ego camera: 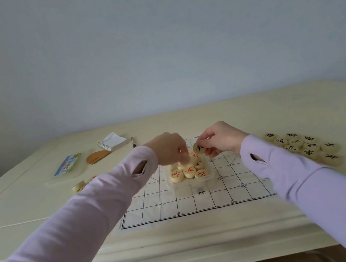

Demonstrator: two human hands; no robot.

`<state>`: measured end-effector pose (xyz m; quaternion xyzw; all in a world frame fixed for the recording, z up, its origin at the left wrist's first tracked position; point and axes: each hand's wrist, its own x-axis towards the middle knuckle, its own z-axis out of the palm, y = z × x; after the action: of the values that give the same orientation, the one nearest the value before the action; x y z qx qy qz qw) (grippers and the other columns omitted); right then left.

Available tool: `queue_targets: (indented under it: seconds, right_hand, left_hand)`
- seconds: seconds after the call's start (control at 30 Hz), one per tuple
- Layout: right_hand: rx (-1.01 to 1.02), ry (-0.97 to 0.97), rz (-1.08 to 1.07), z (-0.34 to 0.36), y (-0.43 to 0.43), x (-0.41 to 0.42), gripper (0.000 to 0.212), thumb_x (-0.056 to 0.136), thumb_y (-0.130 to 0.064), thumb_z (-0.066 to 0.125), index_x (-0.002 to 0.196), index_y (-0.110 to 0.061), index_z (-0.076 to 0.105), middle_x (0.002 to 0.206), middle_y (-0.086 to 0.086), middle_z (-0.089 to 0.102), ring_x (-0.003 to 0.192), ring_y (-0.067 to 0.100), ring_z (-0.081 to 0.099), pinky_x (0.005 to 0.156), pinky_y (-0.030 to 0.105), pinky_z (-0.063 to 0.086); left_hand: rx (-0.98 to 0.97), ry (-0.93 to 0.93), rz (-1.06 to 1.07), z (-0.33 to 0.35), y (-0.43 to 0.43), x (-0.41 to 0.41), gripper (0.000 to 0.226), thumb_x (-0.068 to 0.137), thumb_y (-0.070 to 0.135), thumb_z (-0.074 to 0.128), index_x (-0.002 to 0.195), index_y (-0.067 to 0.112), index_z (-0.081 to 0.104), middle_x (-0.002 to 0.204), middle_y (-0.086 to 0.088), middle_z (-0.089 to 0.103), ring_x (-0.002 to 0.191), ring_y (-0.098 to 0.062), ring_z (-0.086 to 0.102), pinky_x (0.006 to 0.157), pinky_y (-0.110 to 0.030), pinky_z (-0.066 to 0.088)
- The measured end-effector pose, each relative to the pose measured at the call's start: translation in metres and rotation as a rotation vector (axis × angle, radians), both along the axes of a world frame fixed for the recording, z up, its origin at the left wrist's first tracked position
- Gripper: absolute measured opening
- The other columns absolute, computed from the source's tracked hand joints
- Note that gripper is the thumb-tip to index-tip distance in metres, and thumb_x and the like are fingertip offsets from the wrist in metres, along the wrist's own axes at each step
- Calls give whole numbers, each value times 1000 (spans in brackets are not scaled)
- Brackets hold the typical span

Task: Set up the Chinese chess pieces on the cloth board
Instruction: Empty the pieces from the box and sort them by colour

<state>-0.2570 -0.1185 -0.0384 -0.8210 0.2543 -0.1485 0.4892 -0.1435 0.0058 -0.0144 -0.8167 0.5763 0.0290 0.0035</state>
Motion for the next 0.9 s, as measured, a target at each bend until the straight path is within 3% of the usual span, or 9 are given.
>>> queue_targets:
  seconds: [0.1,0.27,0.47,0.6,0.7,0.8,0.9]
  right_hand:
    - [-28,-11,-69,1,-12,-14,17,92,-10,58,105,-2,65,76,8,63,59,13,57,57,21,51]
    - [-100,3,-240,-1,-44,-54,14,90,-12,60,99,-5,67,70,6,61,56,13,56,54,21,50]
    - [-182,83,-447,-6,-84,-113,9,86,-16,65,91,-10,69,70,9,64,60,20,59,55,23,49]
    - [-200,125,-489,-13,-97,-132,7,83,-19,70,87,-14,70,70,4,64,71,21,61,81,33,54]
    - [-219,147,-516,-15,-104,-139,12,82,-21,70,91,-13,72,82,6,66,81,22,62,79,28,49]
    - [-223,185,-536,-16,-110,-144,17,80,-23,71,94,-13,73,93,7,69,89,24,63,80,27,47]
    - [-230,259,-548,-17,-113,-147,24,80,-27,71,99,-14,72,100,8,70,95,26,65,77,24,44]
  left_hand:
    - [-273,190,67,5,-8,-7,22,93,23,52,106,12,67,94,-4,70,73,-15,61,69,-26,50]
    - [-301,447,40,-5,-32,-45,18,90,25,61,103,13,63,75,0,65,62,-12,61,44,-11,41]
    - [-304,618,-6,-18,-86,-89,13,87,15,63,93,4,68,72,-9,65,58,-16,60,69,-25,57]
    - [-249,610,-19,-26,-116,-113,18,90,11,56,101,3,68,62,-1,59,42,-1,55,46,-9,47]
    - [-219,629,-3,-32,-132,-123,19,90,11,54,102,5,67,60,1,57,43,-4,55,55,-13,49]
    - [-191,648,30,-36,-144,-129,14,91,14,52,87,13,66,52,5,60,44,-6,57,62,-16,49]
    - [-191,636,62,-37,-151,-133,24,91,12,49,69,14,59,34,10,54,33,0,53,48,-7,44]
